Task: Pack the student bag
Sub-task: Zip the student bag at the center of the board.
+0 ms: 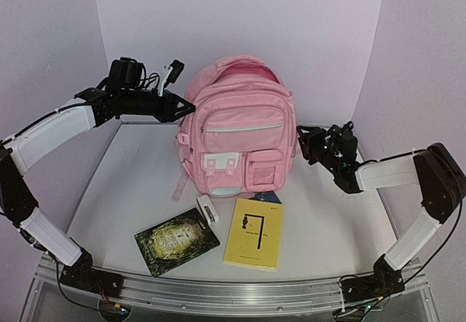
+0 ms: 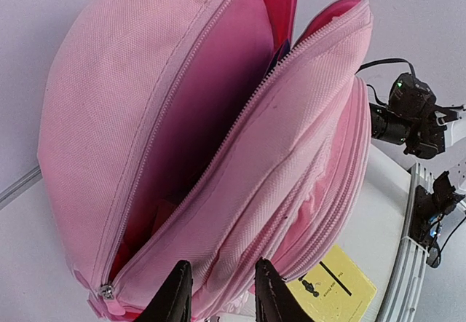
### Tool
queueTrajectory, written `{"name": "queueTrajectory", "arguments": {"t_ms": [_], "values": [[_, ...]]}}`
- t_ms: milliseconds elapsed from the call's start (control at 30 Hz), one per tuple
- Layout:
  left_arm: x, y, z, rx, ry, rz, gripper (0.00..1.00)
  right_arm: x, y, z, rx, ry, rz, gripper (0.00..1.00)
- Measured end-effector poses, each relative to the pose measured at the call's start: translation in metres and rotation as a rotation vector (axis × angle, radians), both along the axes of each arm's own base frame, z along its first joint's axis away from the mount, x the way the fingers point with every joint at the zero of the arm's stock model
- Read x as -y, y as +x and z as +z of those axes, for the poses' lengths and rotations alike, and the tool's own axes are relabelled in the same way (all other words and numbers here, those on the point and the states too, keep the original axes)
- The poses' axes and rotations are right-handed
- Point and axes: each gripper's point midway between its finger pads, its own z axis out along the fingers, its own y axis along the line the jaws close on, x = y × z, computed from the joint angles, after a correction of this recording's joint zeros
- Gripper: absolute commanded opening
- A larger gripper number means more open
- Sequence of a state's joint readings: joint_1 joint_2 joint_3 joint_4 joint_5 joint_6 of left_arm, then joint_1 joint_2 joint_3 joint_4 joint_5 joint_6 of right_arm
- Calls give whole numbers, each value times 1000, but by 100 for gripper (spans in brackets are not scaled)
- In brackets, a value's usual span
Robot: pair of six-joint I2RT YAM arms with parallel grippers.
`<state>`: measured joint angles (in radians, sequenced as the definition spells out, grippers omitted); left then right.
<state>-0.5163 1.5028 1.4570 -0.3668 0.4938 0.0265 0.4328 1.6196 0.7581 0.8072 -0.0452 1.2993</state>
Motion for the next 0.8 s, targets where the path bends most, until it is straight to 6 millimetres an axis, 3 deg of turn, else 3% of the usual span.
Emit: {"name": "queueTrajectory", "arguments": {"t_ms": [500, 800], "values": [[0, 0, 0, 0, 1, 0, 29, 14, 10, -9, -23, 50, -51, 44], [0, 0, 0, 2, 2, -1, 29, 6, 9, -8, -14, 55, -27, 43]]}}
